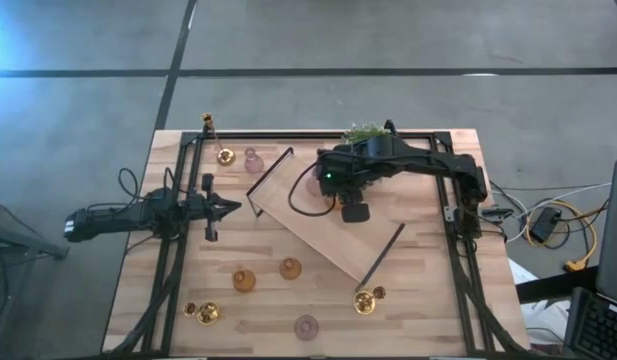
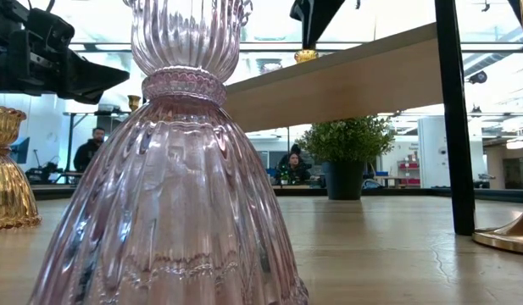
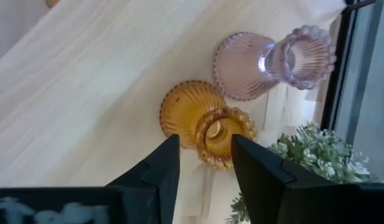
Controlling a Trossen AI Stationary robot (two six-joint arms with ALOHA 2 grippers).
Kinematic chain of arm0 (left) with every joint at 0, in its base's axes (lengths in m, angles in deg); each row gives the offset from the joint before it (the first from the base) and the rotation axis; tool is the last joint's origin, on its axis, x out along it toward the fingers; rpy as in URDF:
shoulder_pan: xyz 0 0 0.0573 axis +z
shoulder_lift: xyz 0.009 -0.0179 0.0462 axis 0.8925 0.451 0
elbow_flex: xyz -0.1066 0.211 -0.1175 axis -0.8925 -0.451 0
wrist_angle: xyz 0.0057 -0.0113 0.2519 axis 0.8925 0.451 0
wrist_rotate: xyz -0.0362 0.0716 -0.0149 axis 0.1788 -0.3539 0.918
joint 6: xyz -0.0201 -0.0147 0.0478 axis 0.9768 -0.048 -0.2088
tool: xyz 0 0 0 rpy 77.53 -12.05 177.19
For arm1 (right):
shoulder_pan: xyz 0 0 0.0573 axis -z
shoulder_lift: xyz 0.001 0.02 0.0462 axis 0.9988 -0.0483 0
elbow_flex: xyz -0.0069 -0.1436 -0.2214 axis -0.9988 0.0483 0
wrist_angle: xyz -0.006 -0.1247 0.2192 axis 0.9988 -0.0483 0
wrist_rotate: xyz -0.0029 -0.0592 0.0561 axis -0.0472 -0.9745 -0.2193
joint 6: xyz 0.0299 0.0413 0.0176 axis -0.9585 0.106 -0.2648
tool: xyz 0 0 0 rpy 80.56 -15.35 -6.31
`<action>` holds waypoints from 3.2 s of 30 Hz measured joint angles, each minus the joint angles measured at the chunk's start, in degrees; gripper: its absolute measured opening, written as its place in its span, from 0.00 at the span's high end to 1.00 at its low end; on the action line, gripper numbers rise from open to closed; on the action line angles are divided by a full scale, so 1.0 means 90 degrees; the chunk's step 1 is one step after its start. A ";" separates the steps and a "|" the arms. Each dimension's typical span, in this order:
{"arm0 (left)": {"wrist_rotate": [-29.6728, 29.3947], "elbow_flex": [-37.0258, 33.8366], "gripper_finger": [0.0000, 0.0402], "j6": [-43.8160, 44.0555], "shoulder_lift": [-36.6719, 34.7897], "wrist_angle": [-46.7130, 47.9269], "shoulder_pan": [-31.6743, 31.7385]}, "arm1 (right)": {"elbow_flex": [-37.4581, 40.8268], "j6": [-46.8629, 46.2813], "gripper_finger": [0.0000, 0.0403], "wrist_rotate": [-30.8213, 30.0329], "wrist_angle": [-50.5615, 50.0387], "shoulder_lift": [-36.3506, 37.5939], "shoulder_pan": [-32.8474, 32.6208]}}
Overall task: Pick & Place candle stick holders
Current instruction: Put the light pink glass candle holder on the shelf
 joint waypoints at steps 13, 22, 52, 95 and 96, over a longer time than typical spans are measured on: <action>0.0001 -0.0002 0.95 -0.0002 0.0000 0.0000 0.0000 | -0.1010 -0.0769 0.70 0.0057 -0.0047 0.0264 -0.0692; 0.0000 -0.0002 0.95 0.0000 0.0001 0.0000 0.0000 | -0.1025 -0.1391 0.76 0.0153 -0.0141 0.0562 -0.1691; 0.0000 -0.0002 0.95 0.0022 0.0000 -0.0010 0.0002 | -0.1020 -0.0942 0.82 0.0706 0.0990 -0.0217 -0.2546; 0.1508 0.5629 0.95 -0.1660 0.6000 0.2470 -0.2160 | -0.1018 -0.1311 0.88 -0.1758 0.0165 0.0927 -0.1886; 0.1459 0.5745 0.95 -0.1648 0.6144 0.2562 -0.2274 | -0.1018 -0.1338 0.88 -0.1756 0.0165 0.0933 -0.1875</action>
